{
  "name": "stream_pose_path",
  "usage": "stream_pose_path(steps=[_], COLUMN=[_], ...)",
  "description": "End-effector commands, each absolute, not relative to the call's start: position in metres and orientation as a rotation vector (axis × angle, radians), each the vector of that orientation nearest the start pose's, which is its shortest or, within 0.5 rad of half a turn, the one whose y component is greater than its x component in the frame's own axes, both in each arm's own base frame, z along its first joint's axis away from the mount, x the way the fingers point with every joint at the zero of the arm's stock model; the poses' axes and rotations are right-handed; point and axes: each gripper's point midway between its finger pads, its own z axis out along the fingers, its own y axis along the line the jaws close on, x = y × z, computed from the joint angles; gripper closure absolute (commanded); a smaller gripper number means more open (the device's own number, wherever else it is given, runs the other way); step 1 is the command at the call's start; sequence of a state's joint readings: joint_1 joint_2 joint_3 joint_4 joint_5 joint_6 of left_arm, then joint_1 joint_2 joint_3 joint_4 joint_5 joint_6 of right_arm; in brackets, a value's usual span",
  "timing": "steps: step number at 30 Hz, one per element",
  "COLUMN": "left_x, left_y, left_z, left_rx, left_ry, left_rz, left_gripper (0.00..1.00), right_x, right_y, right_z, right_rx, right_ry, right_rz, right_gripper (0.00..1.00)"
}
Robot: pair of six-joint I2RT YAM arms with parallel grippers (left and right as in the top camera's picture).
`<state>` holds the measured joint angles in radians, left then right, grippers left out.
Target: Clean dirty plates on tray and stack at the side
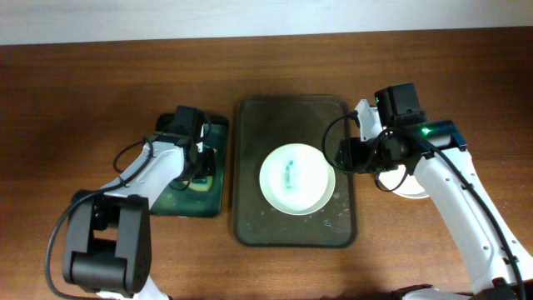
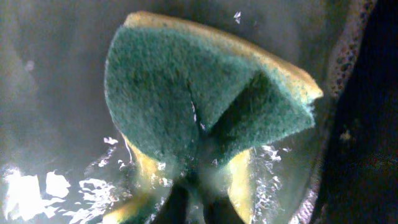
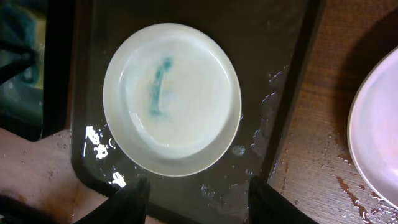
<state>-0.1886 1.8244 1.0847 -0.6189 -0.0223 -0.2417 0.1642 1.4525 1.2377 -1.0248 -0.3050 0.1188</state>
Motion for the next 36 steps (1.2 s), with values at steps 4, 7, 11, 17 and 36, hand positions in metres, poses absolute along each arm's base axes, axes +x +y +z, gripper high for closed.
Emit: stream_pose_path(steps=[4, 7, 11, 17, 36], left_x=[0.342, 0.349, 0.362, 0.356, 0.385], left_y=[-0.065, -0.066, -0.068, -0.062, -0.064], left_z=[-0.02, 0.013, 0.07, 0.102, 0.17], left_rx=[-0.065, -0.064, -0.062, -0.067, -0.015], left_ry=[3.019, 3.008, 2.917, 2.858, 2.58], left_rz=[-0.04, -0.043, -0.069, -0.042, -0.076], left_gripper=[1.0, 1.0, 1.0, 1.0, 1.0], right_x=[0.304, 0.304, 0.303, 0.299, 0.3], right_y=[0.102, 0.102, 0.101, 0.101, 0.101], right_z=[0.155, 0.155, 0.15, 0.116, 0.101], right_rx=[-0.144, -0.144, -0.135, -0.118, -0.109], right_ry=[2.832, 2.83, 2.85, 2.946, 2.968], right_rz=[0.489, 0.489, 0.488, 0.486, 0.485], right_gripper=[0.48, 0.48, 0.48, 0.61, 0.66])
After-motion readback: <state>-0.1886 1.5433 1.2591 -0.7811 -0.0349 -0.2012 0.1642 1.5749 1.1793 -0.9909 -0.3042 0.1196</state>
